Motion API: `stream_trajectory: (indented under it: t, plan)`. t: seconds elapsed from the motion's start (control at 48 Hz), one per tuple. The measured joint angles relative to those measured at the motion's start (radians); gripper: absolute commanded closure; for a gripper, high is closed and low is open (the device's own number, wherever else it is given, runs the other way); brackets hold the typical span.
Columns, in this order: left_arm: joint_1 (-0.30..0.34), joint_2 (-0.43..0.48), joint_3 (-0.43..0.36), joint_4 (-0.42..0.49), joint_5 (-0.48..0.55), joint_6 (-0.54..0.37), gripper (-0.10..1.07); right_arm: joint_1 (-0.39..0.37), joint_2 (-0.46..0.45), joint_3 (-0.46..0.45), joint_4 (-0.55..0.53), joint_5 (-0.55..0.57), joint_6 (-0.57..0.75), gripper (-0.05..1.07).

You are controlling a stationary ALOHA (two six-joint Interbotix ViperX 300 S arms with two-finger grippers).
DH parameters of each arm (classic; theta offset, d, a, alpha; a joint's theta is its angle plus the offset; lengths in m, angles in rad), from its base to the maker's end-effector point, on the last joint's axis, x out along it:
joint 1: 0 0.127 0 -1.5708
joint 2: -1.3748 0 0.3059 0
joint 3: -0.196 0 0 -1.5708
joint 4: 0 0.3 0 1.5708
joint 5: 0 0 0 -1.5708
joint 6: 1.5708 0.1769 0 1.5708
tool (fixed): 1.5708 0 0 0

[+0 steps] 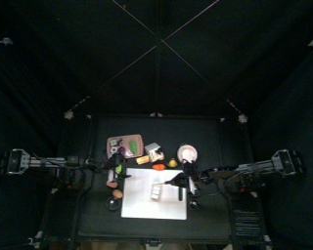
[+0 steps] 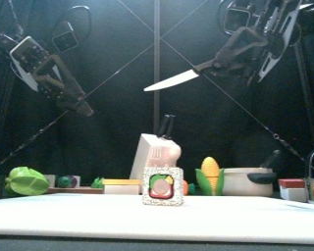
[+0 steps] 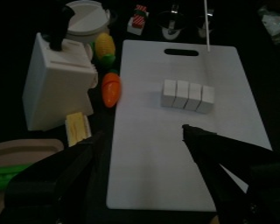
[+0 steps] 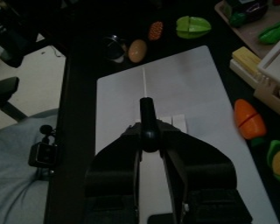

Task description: Cut first piece of sushi

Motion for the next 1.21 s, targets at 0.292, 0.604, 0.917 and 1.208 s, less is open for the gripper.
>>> stream_trajectory:
  t: [0.292, 0.604, 0.917, 1.208]
  plan:
    - [-0.018, 0.066, -0.009, -0.066, -0.107, 0.103, -0.04, -0.021, 0.069, 0.003, 0.015, -0.026, -0.009, 0.51]
    - [-0.003, 0.202, -0.031, -0.367, -0.291, 0.463, -0.03, -0.023, 0.072, 0.0, 0.012, -0.028, -0.009, 0.51]
    - [0.02, 0.359, 0.066, -0.956, -0.647, 1.126, -0.03, -0.023, 0.072, -0.002, 0.012, -0.028, -0.011, 0.51]
    - [-0.084, 0.434, 0.063, -1.235, -0.71, 1.364, -0.03, -0.038, 0.084, 0.005, 0.018, -0.049, -0.011, 0.51]
